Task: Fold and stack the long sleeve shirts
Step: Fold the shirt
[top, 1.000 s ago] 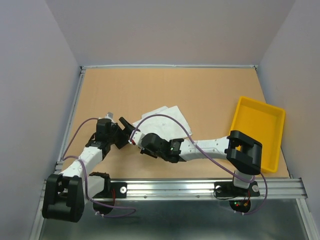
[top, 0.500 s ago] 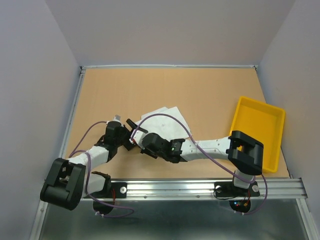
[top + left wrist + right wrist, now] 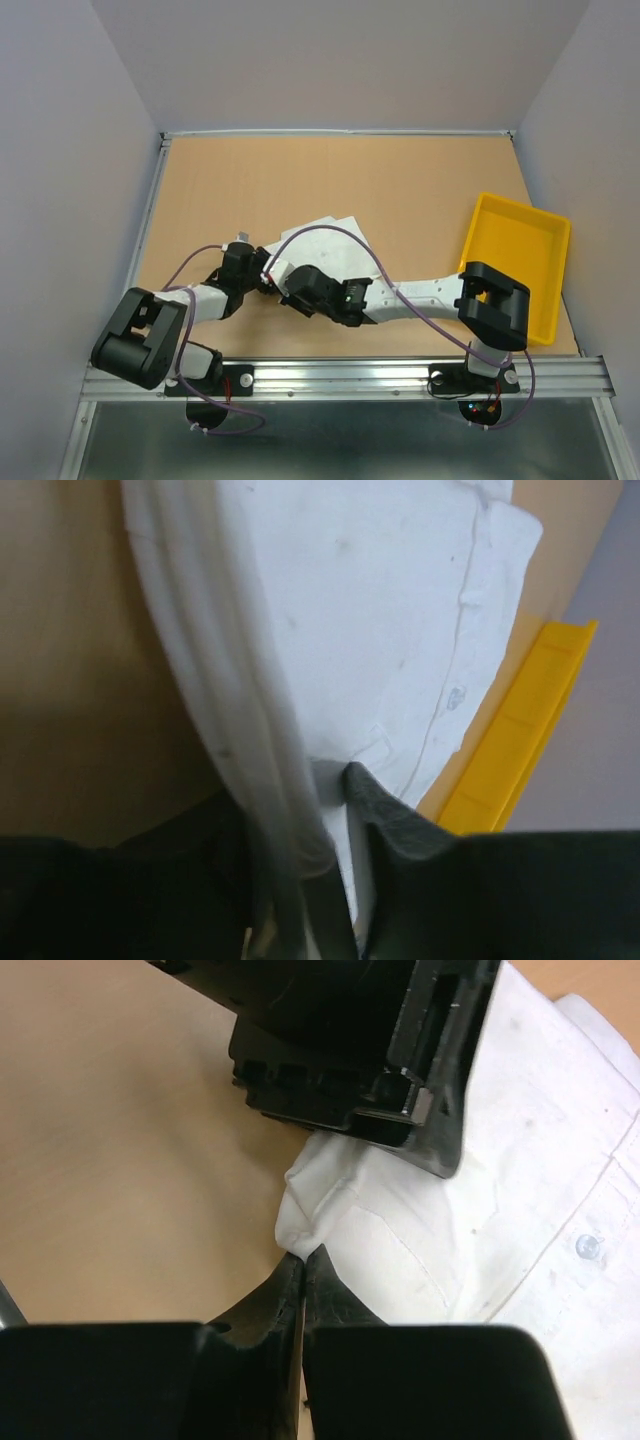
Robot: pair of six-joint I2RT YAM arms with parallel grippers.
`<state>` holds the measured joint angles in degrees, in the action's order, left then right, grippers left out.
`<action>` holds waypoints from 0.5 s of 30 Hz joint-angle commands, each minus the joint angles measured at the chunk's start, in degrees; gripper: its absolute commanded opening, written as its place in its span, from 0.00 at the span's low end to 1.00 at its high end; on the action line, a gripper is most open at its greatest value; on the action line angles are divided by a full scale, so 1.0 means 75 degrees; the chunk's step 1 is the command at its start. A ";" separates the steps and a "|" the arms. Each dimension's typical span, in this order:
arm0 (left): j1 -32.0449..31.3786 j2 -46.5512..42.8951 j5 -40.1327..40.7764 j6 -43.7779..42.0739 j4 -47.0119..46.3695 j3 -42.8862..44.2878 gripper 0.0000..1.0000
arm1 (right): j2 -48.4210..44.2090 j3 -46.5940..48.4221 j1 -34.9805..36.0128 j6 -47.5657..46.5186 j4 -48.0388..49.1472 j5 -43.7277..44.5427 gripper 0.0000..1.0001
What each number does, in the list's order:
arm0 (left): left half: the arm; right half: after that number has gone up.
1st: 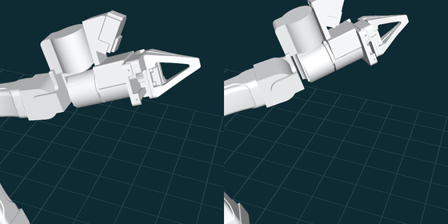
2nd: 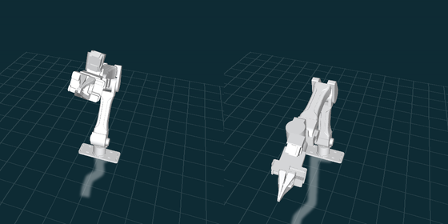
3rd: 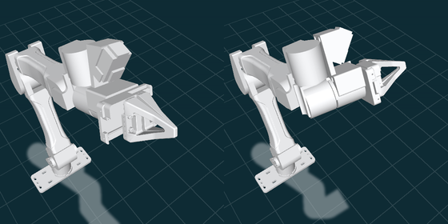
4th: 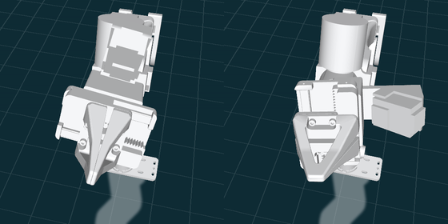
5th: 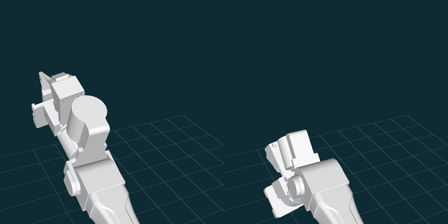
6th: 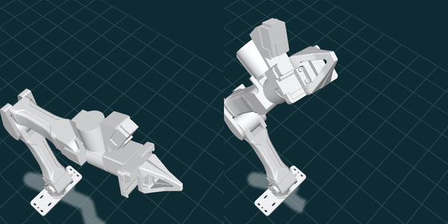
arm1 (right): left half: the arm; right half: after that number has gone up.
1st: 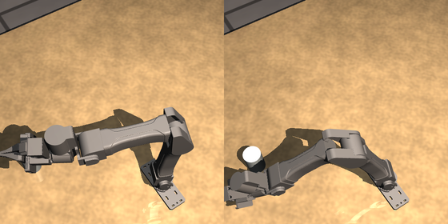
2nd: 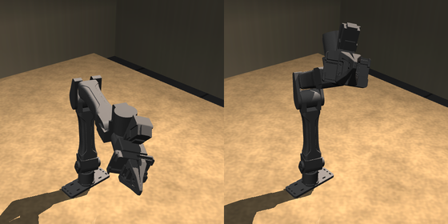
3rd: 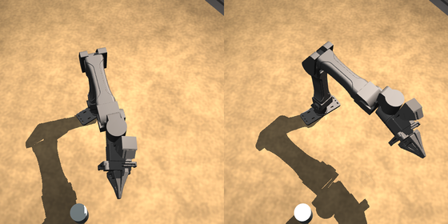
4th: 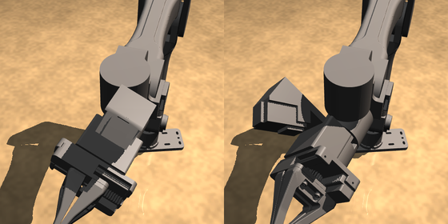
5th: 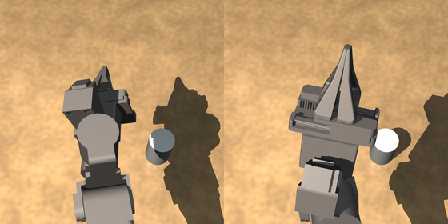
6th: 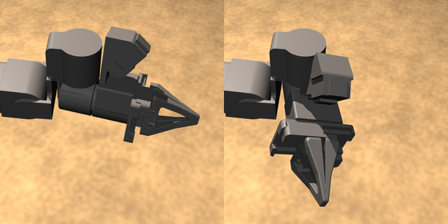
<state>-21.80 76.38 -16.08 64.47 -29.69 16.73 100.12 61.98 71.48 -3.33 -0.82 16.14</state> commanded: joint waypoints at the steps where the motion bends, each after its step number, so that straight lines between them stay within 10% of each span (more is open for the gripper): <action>1: -0.0058 -0.0456 0.0338 -0.0251 0.0968 0.0112 0.35 | -0.0481 -0.0306 -0.0039 0.0245 0.0554 0.0016 0.01; 4: -0.0046 -0.1100 0.0945 -0.0789 0.2522 0.0754 0.21 | -0.0715 -0.0435 -0.0039 0.0385 0.0543 0.0109 0.09; 11: 0.0538 -0.1700 0.2072 -0.3234 0.5819 0.3086 0.12 | -0.2027 -0.0727 -0.0039 0.0994 0.0414 -0.0007 0.80; 15: 0.1312 -0.1349 0.2868 -0.4874 0.7995 0.5284 0.12 | -0.3267 -0.0962 -0.0039 0.1299 0.0133 0.0109 0.86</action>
<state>-16.64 65.56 -3.53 43.29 11.99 43.09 82.52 56.77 71.31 2.96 -0.40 16.05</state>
